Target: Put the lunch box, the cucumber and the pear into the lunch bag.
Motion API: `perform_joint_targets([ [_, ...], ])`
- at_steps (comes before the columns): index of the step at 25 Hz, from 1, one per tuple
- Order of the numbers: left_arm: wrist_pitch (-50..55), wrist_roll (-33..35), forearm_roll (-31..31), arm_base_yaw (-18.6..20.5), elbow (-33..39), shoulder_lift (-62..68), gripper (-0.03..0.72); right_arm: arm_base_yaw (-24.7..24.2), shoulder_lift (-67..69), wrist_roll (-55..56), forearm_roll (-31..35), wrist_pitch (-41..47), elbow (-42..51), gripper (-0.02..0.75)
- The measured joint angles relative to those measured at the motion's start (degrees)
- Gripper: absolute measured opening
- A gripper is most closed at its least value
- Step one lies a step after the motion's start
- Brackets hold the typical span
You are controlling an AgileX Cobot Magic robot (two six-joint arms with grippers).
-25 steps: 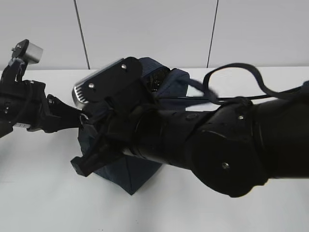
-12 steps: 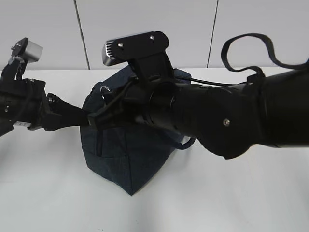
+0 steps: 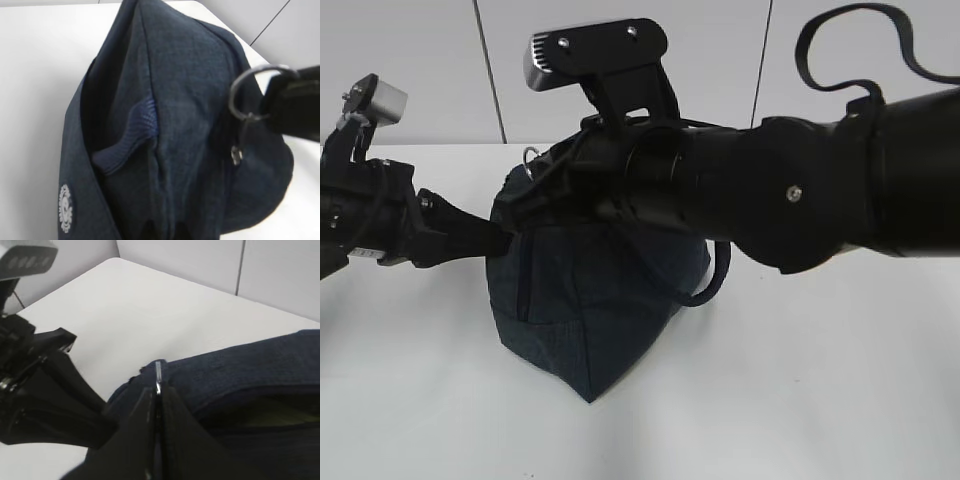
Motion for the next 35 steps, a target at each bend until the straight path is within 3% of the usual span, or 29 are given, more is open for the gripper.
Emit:
perform_joint_targets([
  [7, -0.06, 0.00, 0.27, 0.00, 0.00, 0.00, 0.003, -3.78, -2.17, -0.14, 2.27, 0.13, -0.03, 0.000],
  [19, -0.06, 0.07, 0.57, -0.04, 0.00, 0.00, 0.003, -16.55, -1.18, -0.18, 8.86, 8.50, -4.50, 0.000],
  [28, -0.01, 0.16, 2.34, -0.04, 0.00, 0.00, 0.003, -22.77, 11.41, -0.18, 9.41, 12.84, -14.95, 0.000],
  [35, 0.18, 0.21, 2.51, -0.04, 0.00, 0.00, 0.003, -25.94, 20.04, -0.18, 14.88, 15.43, -19.36, 0.000],
])
